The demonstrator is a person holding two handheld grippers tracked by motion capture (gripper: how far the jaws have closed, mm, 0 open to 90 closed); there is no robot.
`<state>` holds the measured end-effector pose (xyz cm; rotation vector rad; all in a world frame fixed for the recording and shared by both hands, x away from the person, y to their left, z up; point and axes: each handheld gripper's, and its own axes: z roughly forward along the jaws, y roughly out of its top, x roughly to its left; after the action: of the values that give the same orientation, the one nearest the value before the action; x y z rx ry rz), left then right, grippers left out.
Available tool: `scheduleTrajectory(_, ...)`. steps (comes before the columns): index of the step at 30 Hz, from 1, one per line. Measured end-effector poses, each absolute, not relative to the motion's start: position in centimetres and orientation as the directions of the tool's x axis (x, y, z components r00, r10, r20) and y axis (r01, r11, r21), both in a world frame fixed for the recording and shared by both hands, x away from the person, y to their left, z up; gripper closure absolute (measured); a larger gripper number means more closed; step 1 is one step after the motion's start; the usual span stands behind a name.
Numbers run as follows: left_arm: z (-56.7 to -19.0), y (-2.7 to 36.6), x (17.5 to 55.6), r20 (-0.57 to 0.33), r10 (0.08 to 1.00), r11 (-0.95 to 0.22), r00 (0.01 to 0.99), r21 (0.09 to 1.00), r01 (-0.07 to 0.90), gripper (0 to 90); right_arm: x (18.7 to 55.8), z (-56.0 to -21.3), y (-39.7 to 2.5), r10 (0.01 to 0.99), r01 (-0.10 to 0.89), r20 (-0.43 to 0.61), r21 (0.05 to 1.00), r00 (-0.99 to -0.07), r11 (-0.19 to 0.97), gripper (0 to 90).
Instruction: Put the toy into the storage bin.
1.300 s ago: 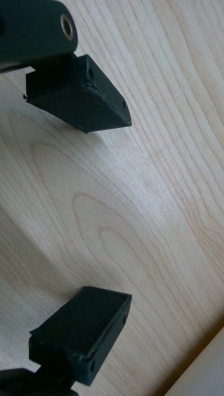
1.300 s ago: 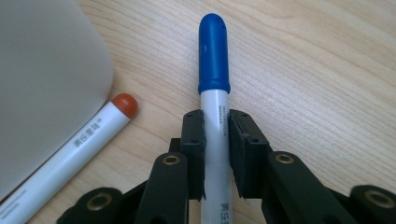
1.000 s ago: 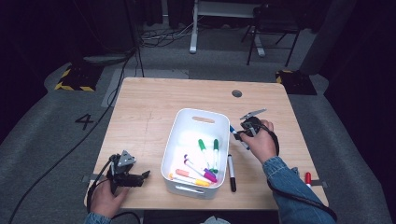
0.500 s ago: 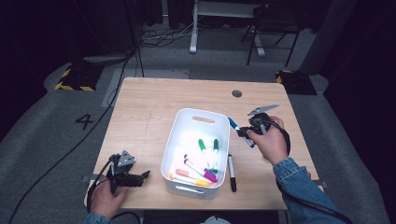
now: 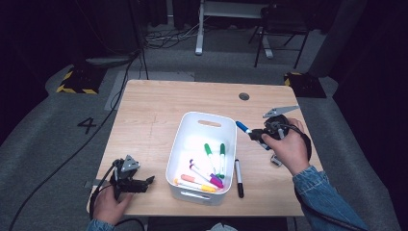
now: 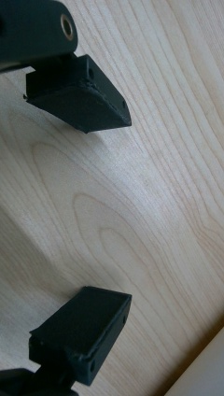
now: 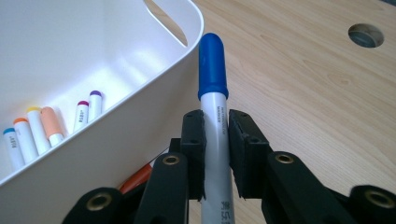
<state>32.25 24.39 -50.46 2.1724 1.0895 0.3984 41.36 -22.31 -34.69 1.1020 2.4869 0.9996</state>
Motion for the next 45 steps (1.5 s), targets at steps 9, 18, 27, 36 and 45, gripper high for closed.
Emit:
scheduleTrajectory(9,-50.5,24.4,32.2,-0.027,0.797,-0.427,0.603,0.682,0.594,14.4,39.6,-32.8,-22.0,0.69,0.51,0.043,0.706,-0.723,0.491,77.2)
scheduleTrajectory(18,-50.5,24.4,32.2,-0.027,0.797,-0.427,0.603,0.683,0.593,14.4,37.9,-31.4,-19.9,0.623,0.452,0.037,0.722,-0.781,0.524,77.2)
scheduleTrajectory(27,-50.5,24.4,32.2,-0.025,0.797,-0.428,0.604,0.682,0.593,14.4,37.4,-31.0,-17.8,0.569,0.415,0.04,0.725,-0.821,0.549,77.2)
scheduleTrajectory(36,-50.5,24.4,32.2,-0.025,0.797,-0.428,0.604,0.682,0.593,14.4,37.0,-31.2,-15.5,0.512,0.384,0.045,0.718,-0.858,0.58,77.2)
scheduleTrajectory(45,-50.5,24.4,32.2,-0.024,0.796,-0.43,0.605,0.681,0.592,14.4,36.9,-31.9,-13.4,0.469,0.365,0.055,0.71,-0.881,0.602,77.2)
